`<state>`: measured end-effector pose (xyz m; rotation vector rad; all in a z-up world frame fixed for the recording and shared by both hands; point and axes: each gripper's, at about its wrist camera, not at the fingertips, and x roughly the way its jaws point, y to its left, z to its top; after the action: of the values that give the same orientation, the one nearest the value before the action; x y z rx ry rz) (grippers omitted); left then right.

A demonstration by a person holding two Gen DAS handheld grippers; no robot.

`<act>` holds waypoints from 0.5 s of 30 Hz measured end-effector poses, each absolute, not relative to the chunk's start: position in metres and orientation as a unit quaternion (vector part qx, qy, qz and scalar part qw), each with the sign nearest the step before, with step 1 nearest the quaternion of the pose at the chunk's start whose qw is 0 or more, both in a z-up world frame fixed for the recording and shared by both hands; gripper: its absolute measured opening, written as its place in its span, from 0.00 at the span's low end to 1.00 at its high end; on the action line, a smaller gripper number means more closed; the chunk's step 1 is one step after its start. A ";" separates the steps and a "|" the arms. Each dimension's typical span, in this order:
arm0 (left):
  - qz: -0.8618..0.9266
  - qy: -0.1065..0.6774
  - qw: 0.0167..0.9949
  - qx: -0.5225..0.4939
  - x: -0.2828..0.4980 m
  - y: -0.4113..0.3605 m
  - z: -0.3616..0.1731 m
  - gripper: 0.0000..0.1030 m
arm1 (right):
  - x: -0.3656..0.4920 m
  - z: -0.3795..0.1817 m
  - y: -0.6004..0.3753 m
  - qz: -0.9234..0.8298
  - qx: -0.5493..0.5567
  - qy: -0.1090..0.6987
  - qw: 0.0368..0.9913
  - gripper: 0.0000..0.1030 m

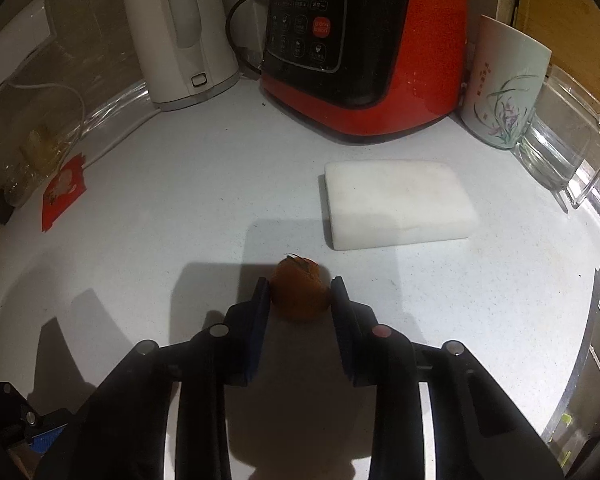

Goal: Collect trash
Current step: 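Grasp the orange peel piece with the left tool while the right tool grasps the small orange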

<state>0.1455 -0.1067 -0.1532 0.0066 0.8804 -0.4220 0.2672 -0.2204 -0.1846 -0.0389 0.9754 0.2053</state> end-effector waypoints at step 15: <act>-0.185 0.422 0.887 0.002 0.141 -0.106 -0.141 0.07 | 0.231 -0.163 -0.233 0.086 -0.003 0.461 0.883 0.22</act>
<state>0.1406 -0.1065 -0.1411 0.0049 0.8775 -0.3847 0.2315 -0.2332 -0.1629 -0.0064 0.9589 0.1788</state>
